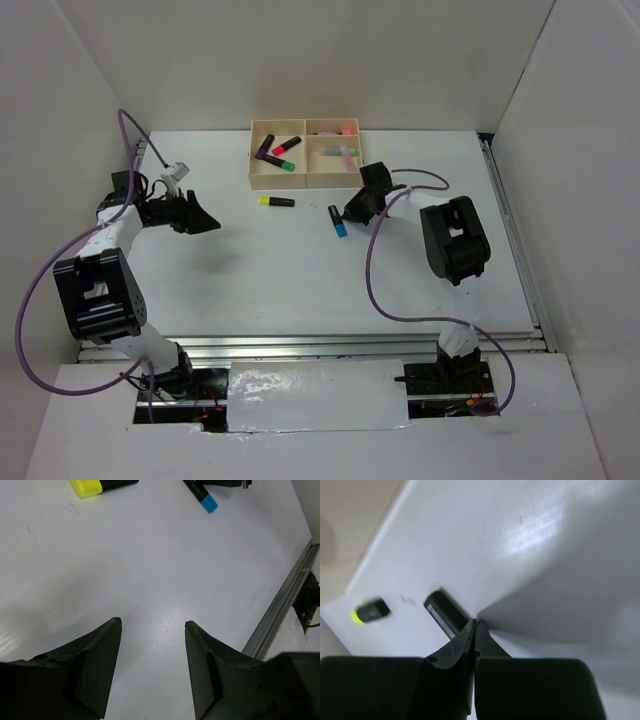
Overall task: Sort the stationery into containers
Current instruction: Move the pen to the center of the board, then pick up the pen from the center of the board, then place the pen in the storage box, then move the pen to the center of the board.
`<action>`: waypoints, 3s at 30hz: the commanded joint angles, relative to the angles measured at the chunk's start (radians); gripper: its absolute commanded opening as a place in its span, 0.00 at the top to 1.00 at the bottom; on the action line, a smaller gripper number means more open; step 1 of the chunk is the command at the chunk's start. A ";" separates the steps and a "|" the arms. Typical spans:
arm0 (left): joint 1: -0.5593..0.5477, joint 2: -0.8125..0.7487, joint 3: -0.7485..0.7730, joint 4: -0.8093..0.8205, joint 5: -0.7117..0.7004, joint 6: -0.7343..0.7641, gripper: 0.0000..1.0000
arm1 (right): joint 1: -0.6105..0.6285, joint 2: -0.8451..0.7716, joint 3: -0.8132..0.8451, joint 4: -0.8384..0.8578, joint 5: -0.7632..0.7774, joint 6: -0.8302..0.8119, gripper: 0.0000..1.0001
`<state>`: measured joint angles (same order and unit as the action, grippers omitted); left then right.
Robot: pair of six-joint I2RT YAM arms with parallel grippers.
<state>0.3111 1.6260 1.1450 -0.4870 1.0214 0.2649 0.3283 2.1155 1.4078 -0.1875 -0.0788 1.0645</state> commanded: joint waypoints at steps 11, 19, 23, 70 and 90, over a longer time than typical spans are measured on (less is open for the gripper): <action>0.020 -0.124 -0.070 0.031 0.011 -0.016 0.33 | 0.009 -0.213 0.081 -0.116 -0.010 -0.532 0.13; 0.022 -0.153 -0.083 0.025 -0.015 0.000 0.34 | 0.153 -0.088 0.164 -0.268 0.106 -0.767 0.26; 0.022 -0.163 -0.080 0.004 -0.030 0.013 0.34 | 0.176 -0.037 0.183 -0.293 0.145 -0.781 0.24; 0.005 -0.262 -0.211 0.129 -0.046 -0.006 0.34 | 0.222 0.383 0.832 0.509 0.111 -0.976 0.68; -0.421 -0.154 -0.240 0.712 -0.679 -0.450 0.55 | 0.103 -0.416 0.110 0.382 0.031 -0.859 0.32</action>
<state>-0.0532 1.4055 0.8467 0.0860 0.5152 -0.0677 0.4763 1.9030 1.6371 0.2241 -0.0299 0.1581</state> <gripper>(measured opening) 0.483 0.687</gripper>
